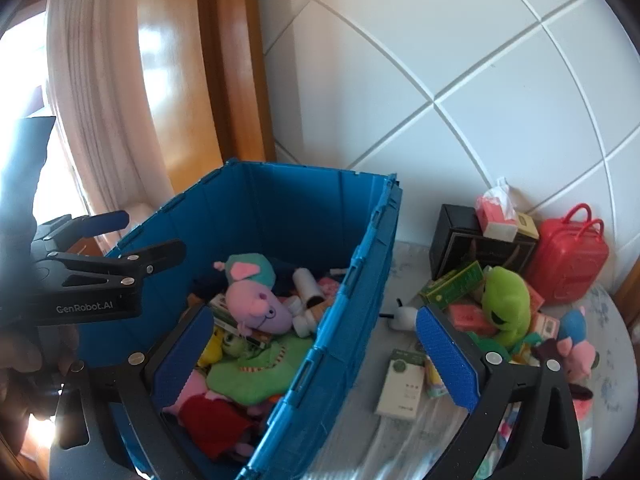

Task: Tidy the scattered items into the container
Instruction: 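Move both tools back from the crate toward the items on the bed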

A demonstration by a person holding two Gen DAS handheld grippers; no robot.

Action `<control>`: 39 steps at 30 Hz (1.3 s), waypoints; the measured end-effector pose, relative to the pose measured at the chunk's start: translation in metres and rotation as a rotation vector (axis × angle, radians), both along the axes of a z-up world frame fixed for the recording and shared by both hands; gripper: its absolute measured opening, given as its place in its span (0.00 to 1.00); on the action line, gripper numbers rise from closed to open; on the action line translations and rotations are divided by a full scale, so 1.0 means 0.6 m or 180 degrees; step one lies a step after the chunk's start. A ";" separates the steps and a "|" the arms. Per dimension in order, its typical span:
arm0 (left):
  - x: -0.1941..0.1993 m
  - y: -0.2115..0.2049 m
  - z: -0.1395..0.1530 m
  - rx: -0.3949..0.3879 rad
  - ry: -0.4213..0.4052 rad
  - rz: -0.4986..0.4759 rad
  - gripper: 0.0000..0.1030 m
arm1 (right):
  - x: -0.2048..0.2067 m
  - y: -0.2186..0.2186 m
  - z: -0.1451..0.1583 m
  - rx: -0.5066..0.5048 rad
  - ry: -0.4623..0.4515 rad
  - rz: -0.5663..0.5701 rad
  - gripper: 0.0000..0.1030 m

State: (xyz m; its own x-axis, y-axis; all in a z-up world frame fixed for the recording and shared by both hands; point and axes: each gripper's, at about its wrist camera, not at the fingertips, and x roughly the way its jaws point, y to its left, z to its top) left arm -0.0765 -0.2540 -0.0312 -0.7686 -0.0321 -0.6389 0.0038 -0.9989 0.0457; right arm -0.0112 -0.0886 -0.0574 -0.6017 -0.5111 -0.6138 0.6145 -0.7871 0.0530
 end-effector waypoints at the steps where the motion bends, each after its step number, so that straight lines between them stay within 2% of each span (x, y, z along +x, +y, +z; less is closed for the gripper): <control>1: 0.002 0.012 0.001 -0.0006 -0.0001 -0.0021 0.95 | -0.002 0.012 -0.001 -0.0010 -0.0006 -0.0023 1.00; 8: 0.005 0.120 -0.001 -0.0048 -0.0037 -0.0235 0.95 | -0.015 0.113 -0.004 -0.0048 -0.0060 -0.0199 1.00; 20: 0.011 0.339 -0.034 -0.0070 -0.0217 -0.0645 0.95 | -0.043 0.318 -0.027 -0.0016 -0.0172 -0.0587 1.00; 39: 0.044 0.579 -0.093 -0.0036 -0.0403 -0.0760 0.95 | -0.057 0.563 -0.062 0.0026 -0.0317 -0.0800 1.00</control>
State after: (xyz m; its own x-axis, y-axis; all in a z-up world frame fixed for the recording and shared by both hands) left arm -0.0502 0.0932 -0.0871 -0.6693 0.1327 -0.7310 -0.2382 -0.9703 0.0420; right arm -0.0456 0.2493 -0.0945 -0.6455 -0.3482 -0.6798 0.3920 -0.9149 0.0964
